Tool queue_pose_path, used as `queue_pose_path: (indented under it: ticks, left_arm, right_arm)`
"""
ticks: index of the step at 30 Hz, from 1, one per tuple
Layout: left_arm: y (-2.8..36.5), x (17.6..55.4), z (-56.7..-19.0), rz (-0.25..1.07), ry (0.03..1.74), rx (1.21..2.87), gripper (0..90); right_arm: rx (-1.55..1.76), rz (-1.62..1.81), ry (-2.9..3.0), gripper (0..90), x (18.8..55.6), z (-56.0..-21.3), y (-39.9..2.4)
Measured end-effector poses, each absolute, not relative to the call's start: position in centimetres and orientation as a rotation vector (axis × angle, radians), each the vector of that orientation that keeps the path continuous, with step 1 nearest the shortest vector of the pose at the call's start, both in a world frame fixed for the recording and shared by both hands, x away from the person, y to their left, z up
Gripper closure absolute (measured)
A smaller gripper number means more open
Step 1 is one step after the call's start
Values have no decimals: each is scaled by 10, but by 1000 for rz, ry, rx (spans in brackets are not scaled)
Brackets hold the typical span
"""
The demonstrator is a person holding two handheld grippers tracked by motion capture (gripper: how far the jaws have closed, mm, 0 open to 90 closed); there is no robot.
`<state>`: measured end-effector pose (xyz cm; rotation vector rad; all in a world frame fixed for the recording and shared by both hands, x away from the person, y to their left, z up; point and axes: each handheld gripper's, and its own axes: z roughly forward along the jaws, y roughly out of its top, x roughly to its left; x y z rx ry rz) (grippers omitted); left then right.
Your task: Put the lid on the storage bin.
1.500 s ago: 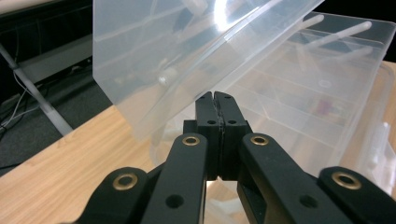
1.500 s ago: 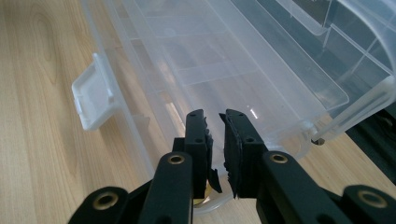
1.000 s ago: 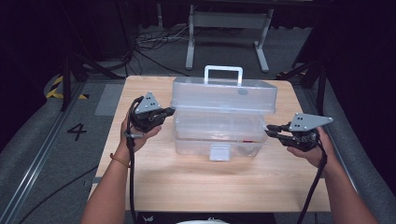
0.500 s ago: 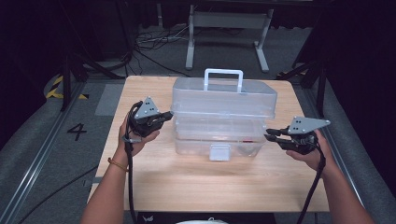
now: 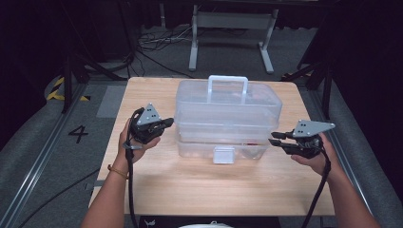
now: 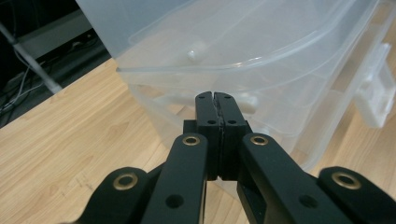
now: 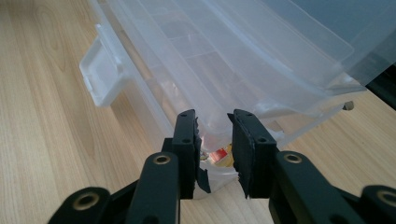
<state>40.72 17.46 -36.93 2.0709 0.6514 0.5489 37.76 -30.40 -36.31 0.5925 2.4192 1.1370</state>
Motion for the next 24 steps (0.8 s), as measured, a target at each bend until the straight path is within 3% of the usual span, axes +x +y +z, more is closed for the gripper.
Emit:
queue_pose_path:
  ticks: [24]
  left_arm:
    - [163,408,-388,528,669,2148,900]
  right_arm:
    - [573,1067,2511,671,377,-377,-303]
